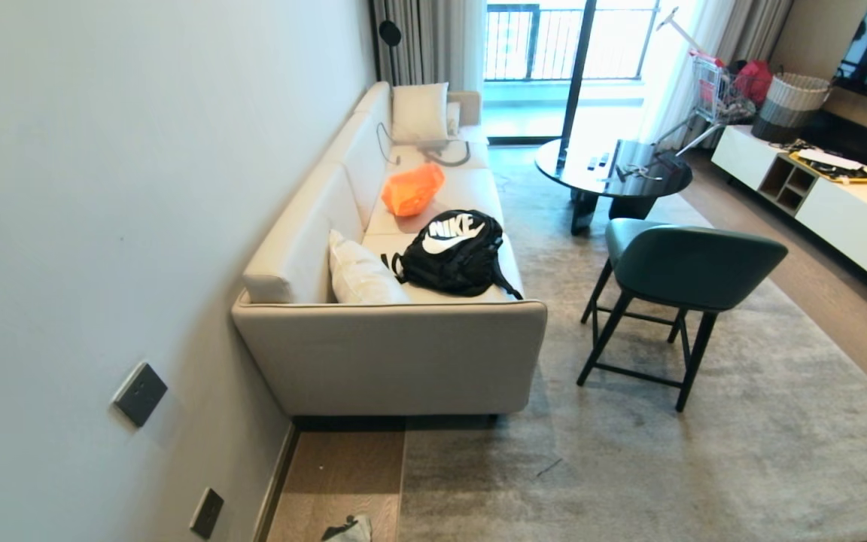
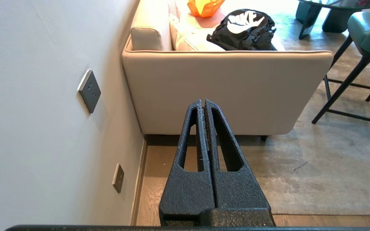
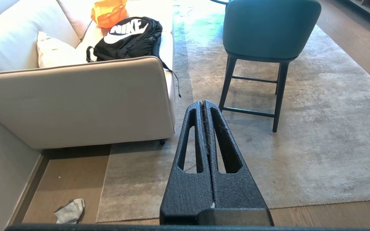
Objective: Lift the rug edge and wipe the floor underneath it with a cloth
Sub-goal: Pick up the rag
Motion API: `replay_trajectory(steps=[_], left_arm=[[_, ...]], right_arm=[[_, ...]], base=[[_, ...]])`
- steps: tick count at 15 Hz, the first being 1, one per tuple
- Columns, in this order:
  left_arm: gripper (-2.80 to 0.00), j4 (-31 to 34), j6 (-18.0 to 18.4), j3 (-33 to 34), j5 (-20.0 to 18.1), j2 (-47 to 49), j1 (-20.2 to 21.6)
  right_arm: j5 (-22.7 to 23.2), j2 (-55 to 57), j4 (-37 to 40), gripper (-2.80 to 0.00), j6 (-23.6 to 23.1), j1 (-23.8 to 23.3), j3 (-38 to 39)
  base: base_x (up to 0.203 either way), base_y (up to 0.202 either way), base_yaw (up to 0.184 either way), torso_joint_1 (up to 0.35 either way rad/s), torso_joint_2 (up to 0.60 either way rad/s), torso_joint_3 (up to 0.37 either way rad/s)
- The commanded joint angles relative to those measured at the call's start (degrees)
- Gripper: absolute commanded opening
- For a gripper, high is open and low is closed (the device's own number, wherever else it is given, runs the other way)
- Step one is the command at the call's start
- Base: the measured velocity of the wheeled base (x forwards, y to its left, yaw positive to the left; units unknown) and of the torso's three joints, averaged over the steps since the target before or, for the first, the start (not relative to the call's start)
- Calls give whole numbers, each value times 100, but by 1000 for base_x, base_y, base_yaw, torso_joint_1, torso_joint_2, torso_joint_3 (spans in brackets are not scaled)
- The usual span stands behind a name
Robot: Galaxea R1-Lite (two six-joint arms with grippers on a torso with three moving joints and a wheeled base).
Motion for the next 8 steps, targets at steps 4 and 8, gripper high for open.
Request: replay_trajectory(steps=[4,8], left_arm=[[-280,1,-5,2,4,0,1],[-280,1,-5,2,4,0,1]], right_arm=[[-3,7,-2,-280,1,1,0],[-3,7,-2,-280,1,1,0]], base=[[0,0,0,0,0,0],[0,0,0,0,0,0]])
